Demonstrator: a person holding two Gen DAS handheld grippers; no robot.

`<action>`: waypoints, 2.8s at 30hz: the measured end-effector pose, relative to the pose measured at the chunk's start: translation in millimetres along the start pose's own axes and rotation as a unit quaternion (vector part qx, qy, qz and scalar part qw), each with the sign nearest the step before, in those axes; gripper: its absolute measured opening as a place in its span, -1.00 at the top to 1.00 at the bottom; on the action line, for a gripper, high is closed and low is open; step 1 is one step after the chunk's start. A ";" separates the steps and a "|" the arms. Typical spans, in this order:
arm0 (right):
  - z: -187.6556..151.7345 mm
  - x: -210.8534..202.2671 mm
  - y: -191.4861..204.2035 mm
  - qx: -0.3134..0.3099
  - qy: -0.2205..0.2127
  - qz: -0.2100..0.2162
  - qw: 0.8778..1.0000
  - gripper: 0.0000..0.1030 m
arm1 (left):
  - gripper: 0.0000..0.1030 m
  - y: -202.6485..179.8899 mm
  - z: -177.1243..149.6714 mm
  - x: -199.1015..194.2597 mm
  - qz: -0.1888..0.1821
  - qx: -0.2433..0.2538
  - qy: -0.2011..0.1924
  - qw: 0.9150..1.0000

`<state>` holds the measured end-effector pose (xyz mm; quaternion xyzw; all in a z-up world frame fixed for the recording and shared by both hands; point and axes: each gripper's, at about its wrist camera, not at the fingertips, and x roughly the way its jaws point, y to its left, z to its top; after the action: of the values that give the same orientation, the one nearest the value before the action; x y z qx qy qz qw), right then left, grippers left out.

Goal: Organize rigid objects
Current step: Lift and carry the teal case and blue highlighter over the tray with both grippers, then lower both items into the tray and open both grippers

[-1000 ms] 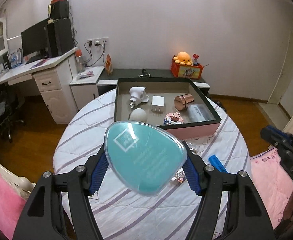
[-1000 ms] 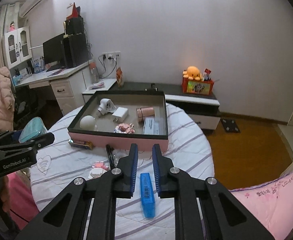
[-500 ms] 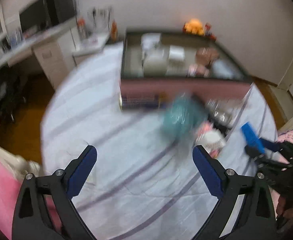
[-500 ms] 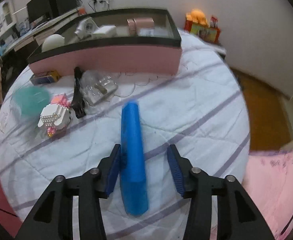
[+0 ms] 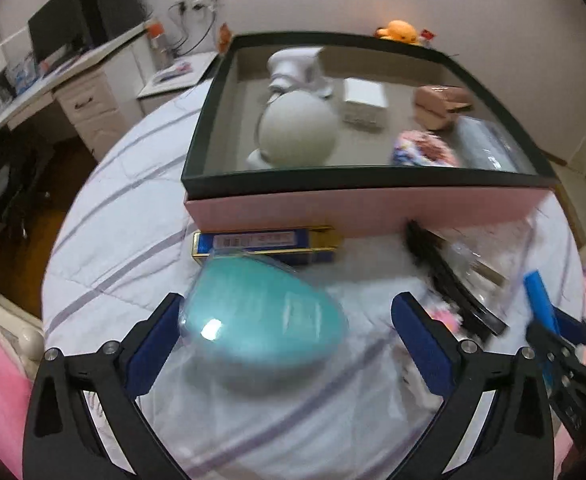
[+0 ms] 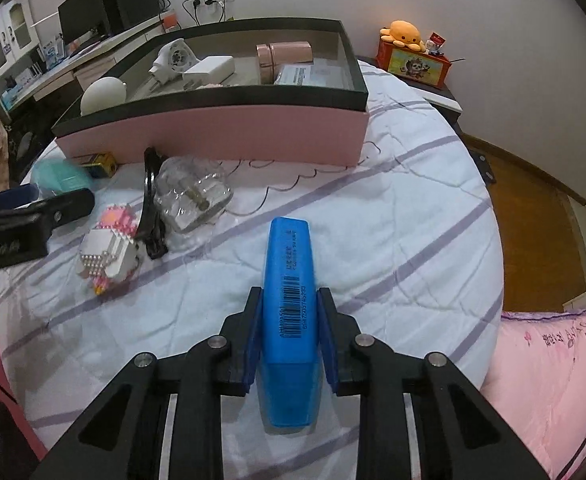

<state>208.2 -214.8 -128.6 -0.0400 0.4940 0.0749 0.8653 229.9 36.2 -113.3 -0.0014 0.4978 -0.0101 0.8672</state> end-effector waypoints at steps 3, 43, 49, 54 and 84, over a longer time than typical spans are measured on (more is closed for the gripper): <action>-1.0 -0.4 1.0 -0.005 0.001 -0.002 1.000 0.49 | -0.99 10.6 -7.8 17.1 -0.010 -0.013 0.031 0.999; -15.3 -175.7 8.3 0.005 -0.213 -0.014 0.977 0.49 | -0.43 0.0 -27.1 -185.1 -0.028 0.018 -0.198 0.980; -20.1 -199.3 14.7 -0.001 -0.246 -0.012 0.969 0.49 | -0.43 -3.8 -35.4 -219.2 -0.029 0.023 -0.240 0.970; -23.6 -205.5 16.9 -0.001 -0.256 -0.005 0.967 0.49 | -0.43 -2.9 -40.1 -232.8 -0.024 0.021 -0.260 0.965; 61.6 -112.1 11.3 0.005 -0.193 0.045 0.980 0.49 | -0.43 -5.5 50.9 -133.7 -0.024 0.041 -0.177 0.983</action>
<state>202.5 -204.9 -0.7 0.0017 0.3197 0.1177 0.9402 206.3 32.9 27.9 0.0203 0.3352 -0.0510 0.9405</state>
